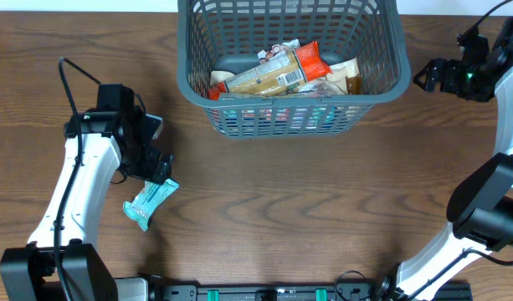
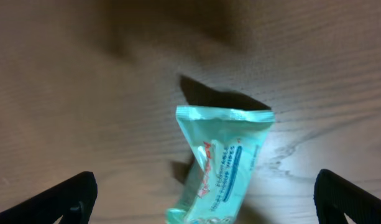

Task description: Pack container

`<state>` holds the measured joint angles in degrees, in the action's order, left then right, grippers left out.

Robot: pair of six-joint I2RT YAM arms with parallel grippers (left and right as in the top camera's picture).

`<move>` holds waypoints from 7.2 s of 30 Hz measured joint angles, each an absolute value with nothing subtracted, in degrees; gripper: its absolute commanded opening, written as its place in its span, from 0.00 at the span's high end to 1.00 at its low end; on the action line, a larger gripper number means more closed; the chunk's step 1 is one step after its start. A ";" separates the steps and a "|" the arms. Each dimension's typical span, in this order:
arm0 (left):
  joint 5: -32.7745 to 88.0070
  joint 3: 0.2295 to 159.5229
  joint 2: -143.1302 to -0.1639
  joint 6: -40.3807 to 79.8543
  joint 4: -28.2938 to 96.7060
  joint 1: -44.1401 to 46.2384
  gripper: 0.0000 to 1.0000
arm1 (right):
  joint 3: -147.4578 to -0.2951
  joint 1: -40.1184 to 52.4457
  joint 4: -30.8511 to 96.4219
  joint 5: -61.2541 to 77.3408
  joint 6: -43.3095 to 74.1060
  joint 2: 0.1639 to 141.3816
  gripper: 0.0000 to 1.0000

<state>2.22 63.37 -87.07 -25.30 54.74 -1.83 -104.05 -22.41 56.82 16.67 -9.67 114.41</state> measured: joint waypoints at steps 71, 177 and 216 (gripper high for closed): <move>1.06 70.91 -86.46 -19.16 50.78 -1.65 0.94 | -104.05 -22.41 56.27 16.69 -9.67 114.41 0.03; -1.21 102.02 -82.56 -10.07 78.81 2.22 0.01 | -121.16 -22.44 74.63 16.82 -8.16 94.89 0.01; 3.29 45.21 -46.41 -0.99 47.90 3.86 0.02 | -47.22 -15.66 44.99 15.59 -8.10 48.71 0.01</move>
